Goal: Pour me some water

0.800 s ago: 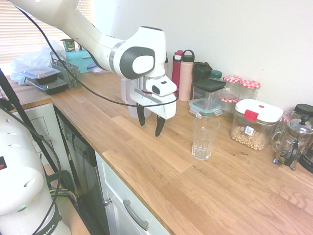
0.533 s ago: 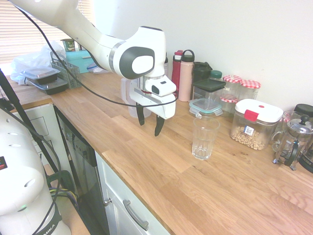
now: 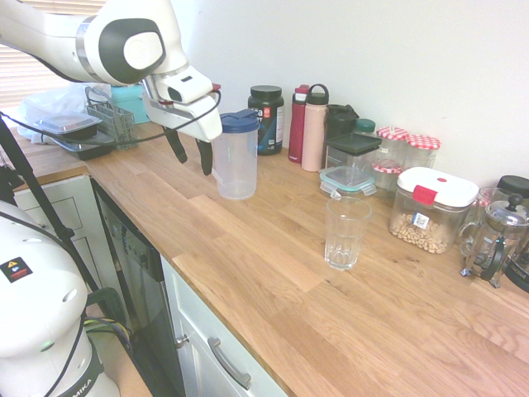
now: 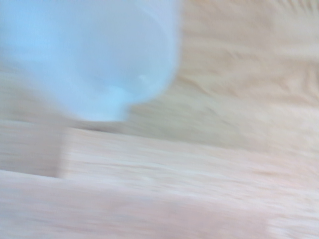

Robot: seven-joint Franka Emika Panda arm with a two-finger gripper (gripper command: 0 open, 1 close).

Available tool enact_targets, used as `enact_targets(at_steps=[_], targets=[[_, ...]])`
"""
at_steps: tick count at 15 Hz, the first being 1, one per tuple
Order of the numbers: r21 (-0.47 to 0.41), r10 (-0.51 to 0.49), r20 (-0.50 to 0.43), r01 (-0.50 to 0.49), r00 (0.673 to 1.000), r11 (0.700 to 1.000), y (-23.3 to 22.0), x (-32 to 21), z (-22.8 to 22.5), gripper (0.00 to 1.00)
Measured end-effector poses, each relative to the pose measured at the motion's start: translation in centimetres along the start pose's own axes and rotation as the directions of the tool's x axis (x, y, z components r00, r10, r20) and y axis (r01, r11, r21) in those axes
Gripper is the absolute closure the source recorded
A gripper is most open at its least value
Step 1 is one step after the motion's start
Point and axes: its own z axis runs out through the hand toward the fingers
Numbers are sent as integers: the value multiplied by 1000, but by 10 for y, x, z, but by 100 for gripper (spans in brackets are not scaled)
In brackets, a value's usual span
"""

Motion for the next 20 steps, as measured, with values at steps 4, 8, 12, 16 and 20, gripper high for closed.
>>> enact_targets(at_steps=[4, 8, 12, 16, 20], targets=[[77, -60, -103, 68, 993, 995, -37, -9, 1, 0], [111, -49, -95, 60, 994, 992, -70, 12, 21, 100], [101, -37, -108, 48, 993, 994, -88, 26, 40, 100], [88, -32, -108, 42, 994, 995, -92, 25, 48, 100], [81, -27, -117, 37, 993, 996, -92, 25, 51, 100]])
